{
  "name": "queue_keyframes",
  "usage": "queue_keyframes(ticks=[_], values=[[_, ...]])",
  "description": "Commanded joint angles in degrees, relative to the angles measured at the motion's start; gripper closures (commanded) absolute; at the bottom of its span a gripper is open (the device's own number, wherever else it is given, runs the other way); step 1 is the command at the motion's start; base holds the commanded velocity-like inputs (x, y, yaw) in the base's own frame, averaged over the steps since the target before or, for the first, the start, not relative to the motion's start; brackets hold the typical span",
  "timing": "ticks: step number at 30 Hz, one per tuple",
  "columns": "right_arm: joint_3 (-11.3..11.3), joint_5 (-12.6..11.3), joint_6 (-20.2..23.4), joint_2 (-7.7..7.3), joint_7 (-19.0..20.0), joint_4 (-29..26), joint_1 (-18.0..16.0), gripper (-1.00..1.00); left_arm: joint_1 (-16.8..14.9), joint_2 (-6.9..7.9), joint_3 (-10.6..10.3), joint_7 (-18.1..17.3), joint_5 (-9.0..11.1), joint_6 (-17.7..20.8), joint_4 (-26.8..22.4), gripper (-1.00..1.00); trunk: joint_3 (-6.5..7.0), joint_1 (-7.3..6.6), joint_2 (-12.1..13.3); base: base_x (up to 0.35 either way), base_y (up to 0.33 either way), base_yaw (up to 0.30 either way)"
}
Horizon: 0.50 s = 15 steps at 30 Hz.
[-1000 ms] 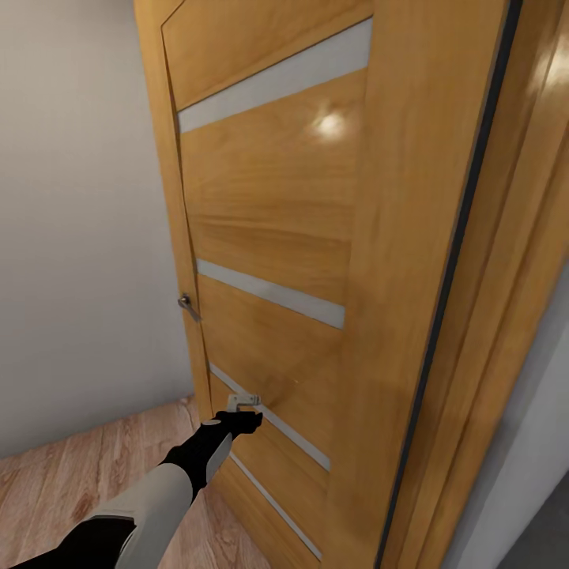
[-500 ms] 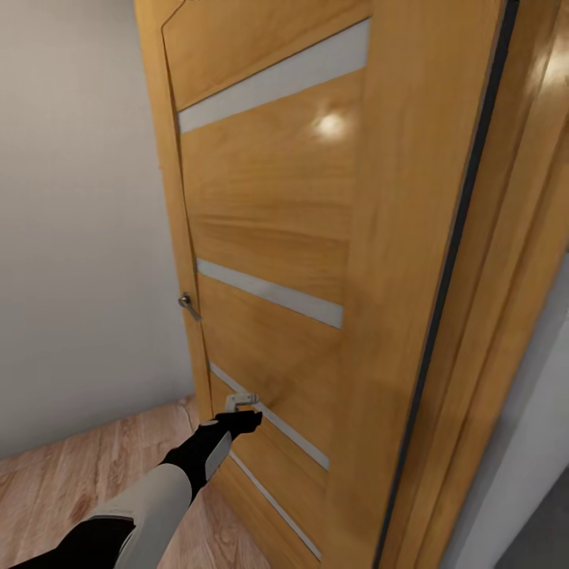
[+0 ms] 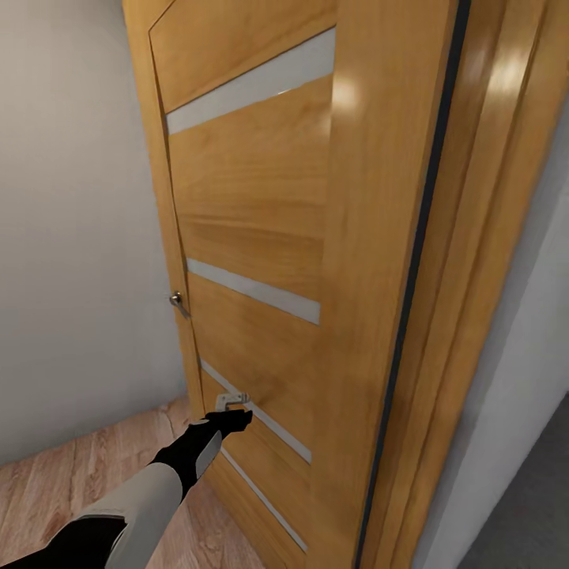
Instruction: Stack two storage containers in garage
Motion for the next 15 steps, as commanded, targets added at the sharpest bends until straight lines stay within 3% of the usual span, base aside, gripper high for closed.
queue_keyframes(ticks=[1, 10, 15], values=[[0.1, -0.5, -0.1, -0.02, 0.5, -0.1, 0.0, -1.00, 0.0, -2.47, -0.2, -0.3, 1.2, 0.3, -0.1, -1.00, -0.06, 0.01, 0.0, 0.000, 0.000, -0.018], [0.1, -0.5, -0.1, -0.02, 0.8, -0.1, 0.0, -1.00, 0.0, -2.47, -0.2, -0.3, 1.2, 0.3, -0.1, -1.00, -0.06, 0.01, 0.0, 0.001, 0.000, -0.004], [0.1, -0.5, -0.1, -0.02, 0.9, -0.1, 0.0, -1.00, 0.0, -2.44, -0.2, -0.3, 1.2, 0.4, 0.0, -1.00, -0.06, 0.01, 0.0, 0.190, 0.000, 0.000]])
